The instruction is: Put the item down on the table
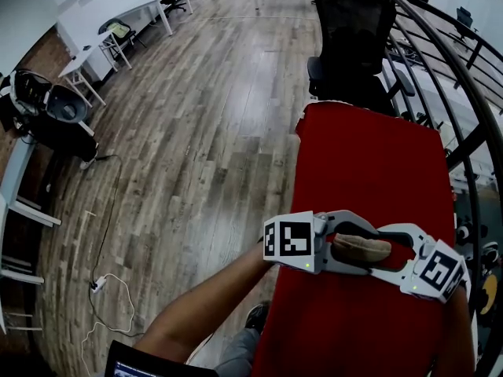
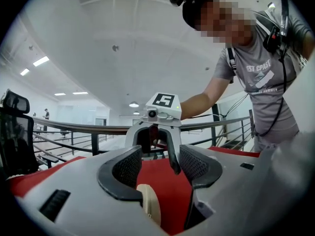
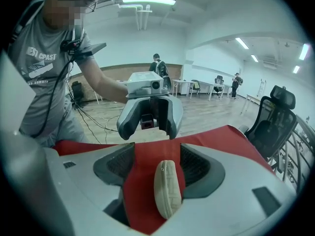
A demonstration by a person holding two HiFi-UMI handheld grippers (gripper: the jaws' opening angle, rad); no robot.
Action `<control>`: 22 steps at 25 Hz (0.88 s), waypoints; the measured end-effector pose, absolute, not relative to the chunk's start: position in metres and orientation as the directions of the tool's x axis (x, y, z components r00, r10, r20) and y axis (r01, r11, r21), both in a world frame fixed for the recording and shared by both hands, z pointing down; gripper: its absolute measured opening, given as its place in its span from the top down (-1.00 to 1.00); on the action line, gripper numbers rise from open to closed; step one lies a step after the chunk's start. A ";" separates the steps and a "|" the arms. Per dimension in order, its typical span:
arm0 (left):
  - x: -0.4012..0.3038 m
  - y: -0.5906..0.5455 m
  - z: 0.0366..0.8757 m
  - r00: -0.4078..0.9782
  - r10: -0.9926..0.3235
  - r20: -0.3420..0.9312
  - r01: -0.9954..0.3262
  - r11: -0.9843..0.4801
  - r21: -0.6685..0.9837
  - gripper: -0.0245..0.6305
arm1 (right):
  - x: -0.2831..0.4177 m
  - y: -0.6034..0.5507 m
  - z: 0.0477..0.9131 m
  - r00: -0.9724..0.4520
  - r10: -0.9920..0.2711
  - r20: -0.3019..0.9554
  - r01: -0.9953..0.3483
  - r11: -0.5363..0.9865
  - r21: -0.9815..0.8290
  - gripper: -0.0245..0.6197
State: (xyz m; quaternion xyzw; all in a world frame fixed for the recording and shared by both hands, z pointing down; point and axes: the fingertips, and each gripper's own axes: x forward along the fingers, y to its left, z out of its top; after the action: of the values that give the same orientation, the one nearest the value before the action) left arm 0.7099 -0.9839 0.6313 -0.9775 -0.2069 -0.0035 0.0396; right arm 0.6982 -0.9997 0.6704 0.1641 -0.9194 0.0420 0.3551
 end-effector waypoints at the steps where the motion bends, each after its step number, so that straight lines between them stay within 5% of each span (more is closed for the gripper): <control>1: 0.708 -0.979 0.625 0.914 0.405 0.024 0.405 -0.910 -0.084 0.17 | 0.696 -0.995 0.664 -0.697 -0.277 0.662 -0.330 0.943 0.047 0.04; 22: 0.691 -0.872 0.520 0.921 0.390 0.000 0.381 -0.902 -0.204 0.40 | 0.669 -0.889 0.561 -0.739 -0.366 0.565 -0.336 0.928 0.162 0.38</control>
State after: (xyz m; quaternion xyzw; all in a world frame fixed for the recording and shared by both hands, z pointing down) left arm 0.6913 -0.8720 0.5196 -0.9749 -0.1978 0.0205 0.1003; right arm 0.6692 -0.8886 0.5605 0.1884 -0.9322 -0.0245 0.3080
